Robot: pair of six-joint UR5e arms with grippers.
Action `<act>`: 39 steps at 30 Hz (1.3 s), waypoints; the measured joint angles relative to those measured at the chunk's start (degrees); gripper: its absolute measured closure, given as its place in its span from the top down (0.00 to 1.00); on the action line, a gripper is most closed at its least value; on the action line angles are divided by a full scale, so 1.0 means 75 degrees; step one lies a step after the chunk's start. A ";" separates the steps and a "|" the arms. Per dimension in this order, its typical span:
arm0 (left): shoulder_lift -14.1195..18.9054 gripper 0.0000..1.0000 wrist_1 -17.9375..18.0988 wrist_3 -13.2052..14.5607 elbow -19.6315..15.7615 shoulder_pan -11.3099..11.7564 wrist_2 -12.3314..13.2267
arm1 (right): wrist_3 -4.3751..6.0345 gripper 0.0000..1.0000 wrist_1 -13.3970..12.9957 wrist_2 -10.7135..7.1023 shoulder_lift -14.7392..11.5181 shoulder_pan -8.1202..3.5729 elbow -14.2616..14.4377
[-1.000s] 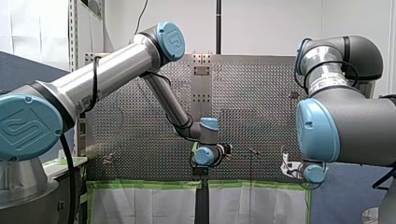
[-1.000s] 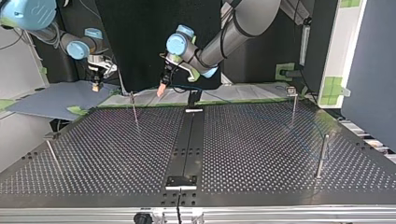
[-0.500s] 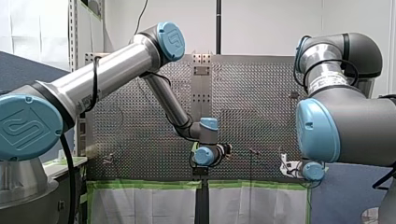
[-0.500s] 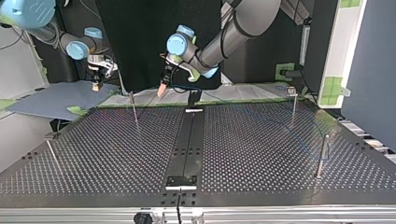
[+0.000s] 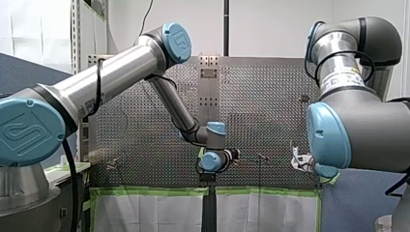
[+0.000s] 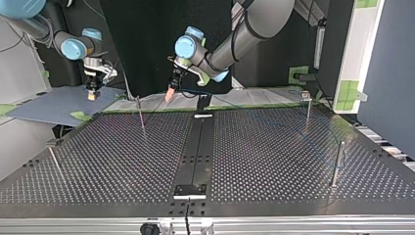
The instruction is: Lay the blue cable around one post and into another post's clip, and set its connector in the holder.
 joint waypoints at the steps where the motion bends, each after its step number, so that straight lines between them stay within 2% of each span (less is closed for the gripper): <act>1: 0.0000 0.00 0.0000 -0.0002 0.0000 0.0003 0.0000 | 0.0066 0.00 -0.0037 0.0004 -0.0027 -0.0015 -0.0002; 9: 0.0000 0.00 0.0000 -0.0057 -0.0001 0.0036 0.0000 | 0.0667 0.00 -0.0191 0.0059 -0.0082 -0.0090 -0.0004; 12: 0.0000 0.00 -0.0004 -0.0047 -0.0001 0.0053 0.0000 | 0.0837 0.00 -0.0166 0.0064 -0.0072 -0.0087 -0.0003; 14: 0.0000 0.00 -0.0011 -0.0034 -0.0003 0.0058 -0.0004 | 0.0843 0.00 -0.0142 0.0072 -0.0048 -0.0075 -0.0001; 18: -0.0025 0.00 0.0001 0.0097 -0.0083 0.0068 -0.0099 | 0.0724 0.00 -0.0141 0.0120 0.0108 -0.0052 0.0001; 22: -0.0166 0.00 0.0215 0.0128 -0.0127 0.0159 -0.0191 | 0.0679 0.00 -0.0213 0.0133 0.0268 -0.0056 -0.0004; 32: -0.0255 0.00 0.0872 -0.0137 -0.0072 0.0498 -0.0151 | 0.0778 0.00 -0.0502 0.0054 0.0469 -0.0094 -0.0075; 39: -0.0266 0.00 0.1046 -0.0189 -0.0065 0.0686 -0.0205 | 0.0788 0.00 -0.0447 -0.0032 0.0627 -0.0089 -0.0253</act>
